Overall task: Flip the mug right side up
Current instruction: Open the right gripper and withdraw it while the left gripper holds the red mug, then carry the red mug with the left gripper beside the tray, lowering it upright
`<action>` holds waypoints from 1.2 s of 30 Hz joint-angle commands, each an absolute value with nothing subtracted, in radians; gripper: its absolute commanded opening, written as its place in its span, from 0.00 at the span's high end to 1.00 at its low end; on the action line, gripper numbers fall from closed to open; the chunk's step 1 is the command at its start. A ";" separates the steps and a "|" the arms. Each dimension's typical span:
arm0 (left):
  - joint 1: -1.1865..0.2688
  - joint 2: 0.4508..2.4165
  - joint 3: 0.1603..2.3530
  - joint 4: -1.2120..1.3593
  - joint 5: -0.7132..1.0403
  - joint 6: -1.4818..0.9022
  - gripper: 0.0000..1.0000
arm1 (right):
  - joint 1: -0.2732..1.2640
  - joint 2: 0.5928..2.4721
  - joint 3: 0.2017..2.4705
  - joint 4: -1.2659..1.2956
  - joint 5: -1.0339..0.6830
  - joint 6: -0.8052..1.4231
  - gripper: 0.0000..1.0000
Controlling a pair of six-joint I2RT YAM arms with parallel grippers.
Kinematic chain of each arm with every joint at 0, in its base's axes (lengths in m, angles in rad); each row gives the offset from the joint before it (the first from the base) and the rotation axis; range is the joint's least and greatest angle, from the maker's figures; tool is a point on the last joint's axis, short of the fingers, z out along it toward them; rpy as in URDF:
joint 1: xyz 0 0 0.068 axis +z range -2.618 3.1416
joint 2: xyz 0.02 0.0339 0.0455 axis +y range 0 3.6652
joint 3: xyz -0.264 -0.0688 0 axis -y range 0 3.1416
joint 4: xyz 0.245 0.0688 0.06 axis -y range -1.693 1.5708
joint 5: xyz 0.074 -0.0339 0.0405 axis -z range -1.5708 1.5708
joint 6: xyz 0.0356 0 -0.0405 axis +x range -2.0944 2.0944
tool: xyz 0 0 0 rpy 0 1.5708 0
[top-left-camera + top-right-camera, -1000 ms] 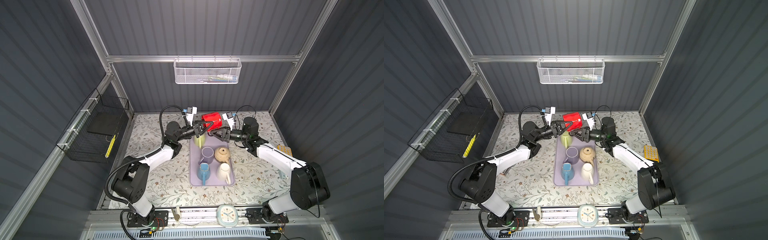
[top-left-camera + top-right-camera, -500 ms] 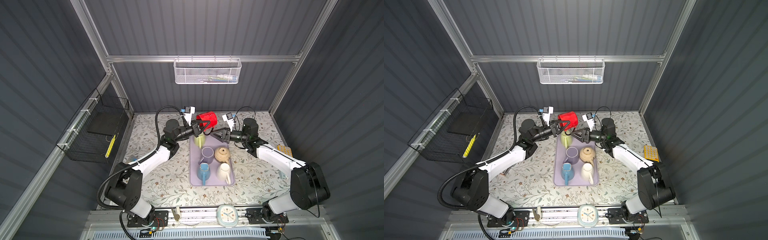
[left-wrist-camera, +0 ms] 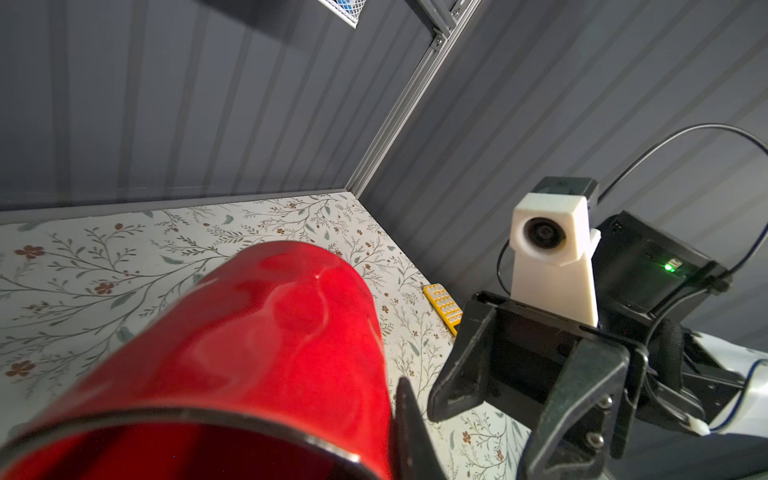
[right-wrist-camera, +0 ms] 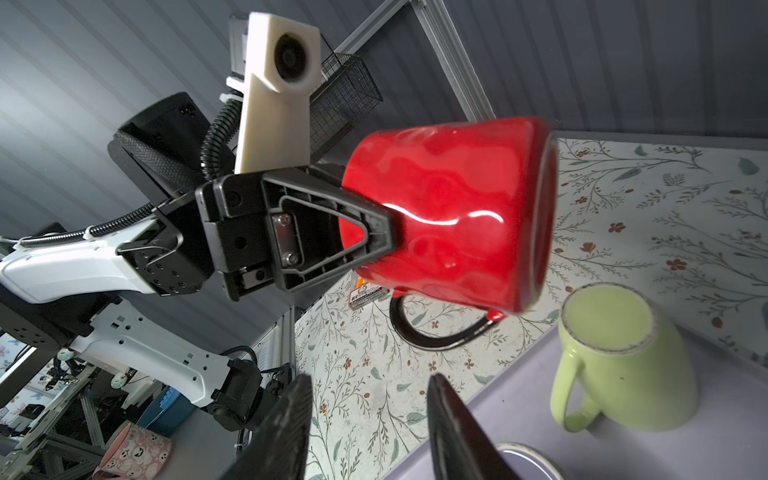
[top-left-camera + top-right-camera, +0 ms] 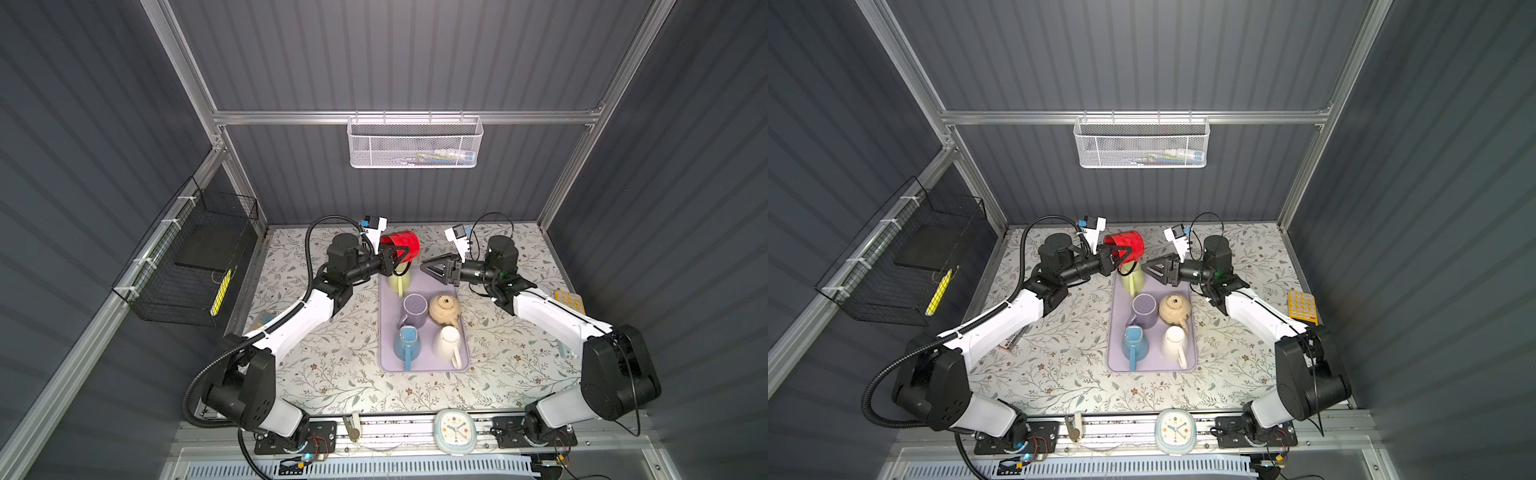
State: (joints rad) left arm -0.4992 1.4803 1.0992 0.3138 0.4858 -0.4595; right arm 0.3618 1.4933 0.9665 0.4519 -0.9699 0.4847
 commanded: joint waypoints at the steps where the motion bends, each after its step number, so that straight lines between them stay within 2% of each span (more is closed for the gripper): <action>1: -0.488 1.409 1.182 0.233 0.444 -0.333 1.00 | 0.363 1.476 0.969 0.449 -0.986 0.459 0.52; 22: -0.436 1.418 1.401 -0.269 0.196 -0.079 1.00 | 0.360 1.483 1.002 0.271 -0.902 0.356 0.52; 36: -0.385 1.599 1.590 -0.551 0.029 0.066 1.00 | 0.360 1.474 1.012 0.145 -0.789 0.294 0.52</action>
